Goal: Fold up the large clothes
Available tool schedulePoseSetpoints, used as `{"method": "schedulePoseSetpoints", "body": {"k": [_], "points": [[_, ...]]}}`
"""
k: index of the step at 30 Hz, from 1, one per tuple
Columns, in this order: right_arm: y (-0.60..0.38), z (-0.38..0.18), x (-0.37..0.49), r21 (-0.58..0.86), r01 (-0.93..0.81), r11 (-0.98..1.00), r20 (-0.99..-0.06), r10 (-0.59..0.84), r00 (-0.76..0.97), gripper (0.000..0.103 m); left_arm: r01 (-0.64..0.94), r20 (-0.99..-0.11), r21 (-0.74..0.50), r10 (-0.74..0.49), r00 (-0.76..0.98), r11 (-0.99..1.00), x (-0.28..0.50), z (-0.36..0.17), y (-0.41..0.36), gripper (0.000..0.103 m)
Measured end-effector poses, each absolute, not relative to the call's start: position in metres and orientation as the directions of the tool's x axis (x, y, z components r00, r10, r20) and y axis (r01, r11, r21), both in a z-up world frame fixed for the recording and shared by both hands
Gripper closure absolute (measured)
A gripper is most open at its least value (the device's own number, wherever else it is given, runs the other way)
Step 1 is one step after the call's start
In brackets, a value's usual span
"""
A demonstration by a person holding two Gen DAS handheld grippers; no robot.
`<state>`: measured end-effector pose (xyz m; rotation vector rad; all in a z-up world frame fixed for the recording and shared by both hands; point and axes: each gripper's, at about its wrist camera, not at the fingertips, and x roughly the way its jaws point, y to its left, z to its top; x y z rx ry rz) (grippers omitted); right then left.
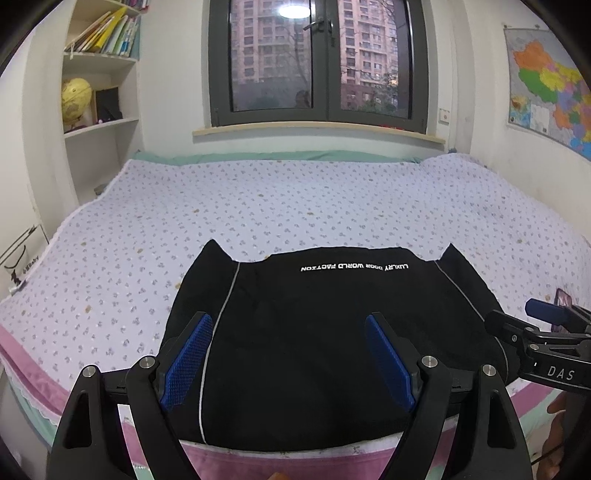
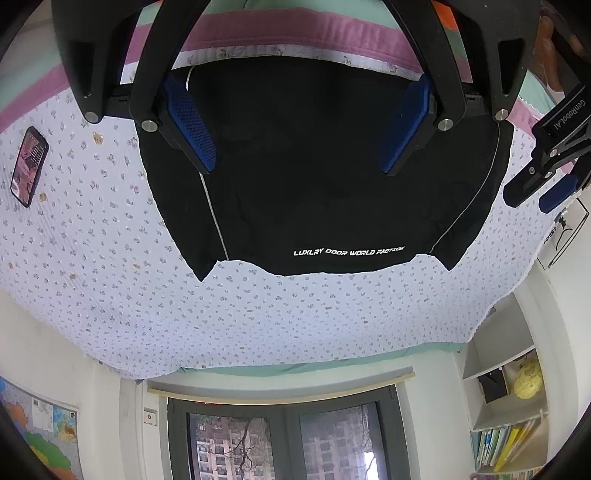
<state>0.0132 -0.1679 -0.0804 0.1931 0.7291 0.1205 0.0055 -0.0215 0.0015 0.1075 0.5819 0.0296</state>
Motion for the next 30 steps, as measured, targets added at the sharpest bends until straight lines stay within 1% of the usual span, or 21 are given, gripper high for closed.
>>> {"method": "schedulePoseSetpoints", "body": {"k": [4, 7, 10, 14, 17, 23, 30], "points": [[-0.168, -0.086, 0.011, 0.213, -0.037, 0.976, -0.648, 0.170, 0.743, 0.012, 0.000, -0.548, 0.112, 0.061, 0.835, 0.994, 0.003, -0.006, -0.021, 0.018], [-0.166, -0.098, 0.012, 0.196, -0.024, 0.980, -0.672, 0.152, 0.725, 0.012, -0.011, -0.580, 0.107, 0.072, 0.812, 0.994, 0.006, -0.020, -0.017, 0.018], [-0.164, -0.100, 0.007, 0.196, -0.032, 0.980, -0.675, 0.159, 0.721, 0.012, -0.009, -0.600, 0.104, 0.070, 0.797, 0.994, 0.004, -0.026, -0.016, 0.018], [-0.161, -0.093, -0.004, 0.192, -0.045, 0.980, -0.650, 0.161, 0.742, 0.011, -0.011, -0.580, 0.114, 0.076, 0.811, 0.993, -0.006, -0.021, -0.021, 0.018], [-0.161, -0.094, -0.013, 0.190, -0.050, 0.981, -0.640, 0.162, 0.751, 0.012, -0.005, -0.580, 0.120, 0.074, 0.811, 0.993, -0.014, -0.024, -0.023, 0.018], [-0.159, -0.112, -0.029, 0.188, -0.045, 0.981, -0.663, 0.161, 0.731, 0.012, -0.014, -0.606, 0.130, 0.091, 0.791, 0.991, -0.028, -0.042, -0.027, 0.018], [-0.157, -0.112, -0.045, 0.178, -0.042, 0.983, -0.652, 0.150, 0.743, 0.012, -0.035, -0.592, 0.141, 0.112, 0.798, 0.989, -0.045, -0.043, -0.021, 0.018]]}}
